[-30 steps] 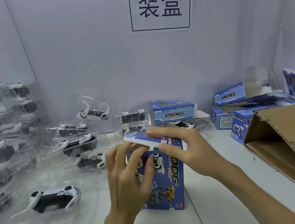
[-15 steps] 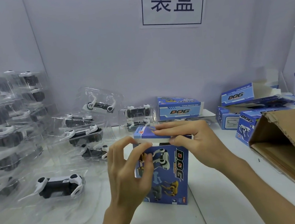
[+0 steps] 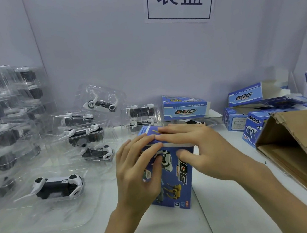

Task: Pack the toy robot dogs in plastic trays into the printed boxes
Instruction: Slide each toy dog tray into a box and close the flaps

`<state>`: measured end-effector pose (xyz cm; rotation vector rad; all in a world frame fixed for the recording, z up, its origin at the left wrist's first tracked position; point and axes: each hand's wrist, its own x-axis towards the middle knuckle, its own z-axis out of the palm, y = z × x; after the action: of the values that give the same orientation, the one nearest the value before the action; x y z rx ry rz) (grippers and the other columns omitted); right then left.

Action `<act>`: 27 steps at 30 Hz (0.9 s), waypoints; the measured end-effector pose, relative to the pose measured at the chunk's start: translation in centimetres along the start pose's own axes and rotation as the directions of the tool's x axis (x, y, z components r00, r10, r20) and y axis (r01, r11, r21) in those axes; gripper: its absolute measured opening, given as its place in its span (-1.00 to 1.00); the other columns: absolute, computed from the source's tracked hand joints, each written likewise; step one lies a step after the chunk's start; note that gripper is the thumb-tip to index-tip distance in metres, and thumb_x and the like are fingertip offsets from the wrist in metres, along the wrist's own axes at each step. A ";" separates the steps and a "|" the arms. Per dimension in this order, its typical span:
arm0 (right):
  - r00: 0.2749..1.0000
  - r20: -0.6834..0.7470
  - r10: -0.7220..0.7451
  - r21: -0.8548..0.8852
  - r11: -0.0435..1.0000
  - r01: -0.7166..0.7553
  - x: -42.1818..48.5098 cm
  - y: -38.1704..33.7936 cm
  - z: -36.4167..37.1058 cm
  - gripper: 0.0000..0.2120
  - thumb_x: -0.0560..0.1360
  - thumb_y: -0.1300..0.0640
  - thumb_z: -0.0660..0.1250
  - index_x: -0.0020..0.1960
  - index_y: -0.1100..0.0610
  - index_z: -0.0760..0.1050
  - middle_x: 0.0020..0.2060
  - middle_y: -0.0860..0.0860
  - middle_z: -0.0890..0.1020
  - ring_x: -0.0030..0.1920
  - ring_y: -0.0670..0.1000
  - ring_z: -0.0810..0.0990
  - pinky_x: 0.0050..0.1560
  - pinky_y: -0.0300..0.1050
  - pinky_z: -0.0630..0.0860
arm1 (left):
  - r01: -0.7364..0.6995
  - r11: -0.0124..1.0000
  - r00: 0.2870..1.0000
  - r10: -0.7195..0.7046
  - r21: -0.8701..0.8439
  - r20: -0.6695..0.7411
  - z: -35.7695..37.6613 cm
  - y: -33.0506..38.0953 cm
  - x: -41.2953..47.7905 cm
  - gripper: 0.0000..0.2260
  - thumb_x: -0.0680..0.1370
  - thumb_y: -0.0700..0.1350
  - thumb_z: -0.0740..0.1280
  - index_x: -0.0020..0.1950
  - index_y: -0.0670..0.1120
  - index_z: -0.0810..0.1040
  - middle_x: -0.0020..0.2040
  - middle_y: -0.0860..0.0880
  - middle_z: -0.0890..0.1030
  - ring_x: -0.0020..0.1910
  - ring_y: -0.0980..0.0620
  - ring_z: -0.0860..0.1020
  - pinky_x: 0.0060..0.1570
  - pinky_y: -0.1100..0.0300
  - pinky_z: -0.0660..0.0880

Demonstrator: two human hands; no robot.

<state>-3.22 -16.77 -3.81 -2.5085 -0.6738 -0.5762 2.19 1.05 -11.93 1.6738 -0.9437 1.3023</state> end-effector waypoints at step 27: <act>0.965 -0.230 0.123 0.470 0.883 -0.001 -2.6 1.5 0.9 -0.76 0.48 0.11 0.47 0.12 0.09 0.56 0.21 -0.21 0.63 0.36 -0.11 0.50 0.00 -0.22 0.63 | -0.004 0.998 1.000 0.004 0.065 -0.006 0.8 0.0 0.7 -0.67 0.55 -0.06 0.40 0.30 -0.03 0.50 0.25 0.02 0.57 0.29 0.02 0.52 0.37 0.01 0.33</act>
<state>-4.17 -18.37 -6.34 -1.9566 -0.5524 -0.6142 2.60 0.26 -11.34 1.7176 -0.9103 1.3531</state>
